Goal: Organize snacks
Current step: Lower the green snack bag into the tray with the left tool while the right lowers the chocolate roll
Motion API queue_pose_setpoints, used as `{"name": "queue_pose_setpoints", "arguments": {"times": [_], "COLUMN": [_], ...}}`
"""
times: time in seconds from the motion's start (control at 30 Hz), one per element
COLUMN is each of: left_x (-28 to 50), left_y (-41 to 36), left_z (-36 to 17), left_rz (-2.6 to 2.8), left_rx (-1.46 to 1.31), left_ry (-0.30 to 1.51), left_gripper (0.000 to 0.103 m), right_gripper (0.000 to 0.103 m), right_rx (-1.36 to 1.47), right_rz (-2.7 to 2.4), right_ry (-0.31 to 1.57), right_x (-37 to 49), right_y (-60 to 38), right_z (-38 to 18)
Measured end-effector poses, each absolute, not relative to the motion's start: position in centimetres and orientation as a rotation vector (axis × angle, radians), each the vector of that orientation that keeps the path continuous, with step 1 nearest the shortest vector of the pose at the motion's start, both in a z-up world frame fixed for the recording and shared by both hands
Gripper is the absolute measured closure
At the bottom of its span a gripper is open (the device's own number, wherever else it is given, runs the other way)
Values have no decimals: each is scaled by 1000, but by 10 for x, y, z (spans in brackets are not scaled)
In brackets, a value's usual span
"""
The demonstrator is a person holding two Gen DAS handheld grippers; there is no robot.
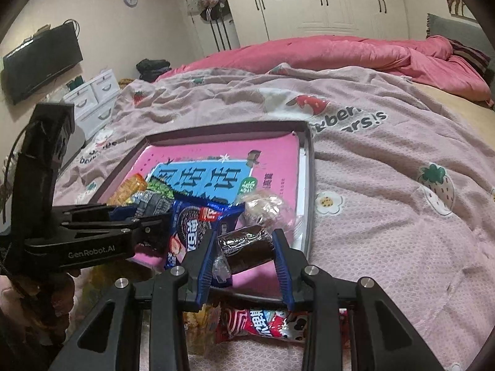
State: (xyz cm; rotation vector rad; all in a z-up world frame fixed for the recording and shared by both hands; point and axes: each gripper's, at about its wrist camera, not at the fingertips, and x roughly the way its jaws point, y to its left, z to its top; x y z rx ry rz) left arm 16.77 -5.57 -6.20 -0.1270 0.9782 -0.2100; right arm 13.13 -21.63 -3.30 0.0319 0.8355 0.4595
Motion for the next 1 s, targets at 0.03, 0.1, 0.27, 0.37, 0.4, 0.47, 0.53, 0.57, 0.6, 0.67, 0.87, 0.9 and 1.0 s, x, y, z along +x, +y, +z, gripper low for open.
{"name": "queue_pose_setpoints", "arguments": {"times": [0.03,0.1,0.27,0.37,0.4,0.47,0.53,0.57,0.6,0.67,0.87,0.9,1.0], "left_x": [167,166,164,164,164,164,164,165,165,165,165,165,165], "left_y": [-56,-57,-58,-59,-59,-59,-59,-59,-58,-58,-58,-58,-58], "left_z": [-62,-62,-63,-63,-63,-63,-63,-63,-63,-63,-63,-63,-63], "left_rz": [-210,-214,-214,-215,-215,-215,-214,-213,-213,-214,-213,-213,-213], "left_rx": [-126,-124,-111,-107,-107,-108,-108,-108,-108,-109,-108,-107,-107], "left_ry": [977,979,980,982,982,983,984,985,986,986,987,986,987], "left_gripper": [63,63,63,63,63,63,63,63,63,63,63,63,63], "right_gripper": [67,67,67,67,67,67,66,66,66,66,66,66,66], "right_rx": [27,21,10,-7,-10,-11,-4,-3,-6,-9,10,12,10], "right_rz": [462,463,483,491,491,488,484,483,480,480,480,480,473], "right_ry": [841,851,866,872,871,872,874,874,871,870,874,875,874], "right_x": [131,132,131,130,130,131,133,133,133,133,135,135,135], "right_y": [-215,-214,-210,-205,-205,-205,-206,-206,-206,-206,-206,-207,-208], "right_z": [-34,-37,-40,-42,-42,-43,-43,-43,-43,-44,-44,-45,-44]}}
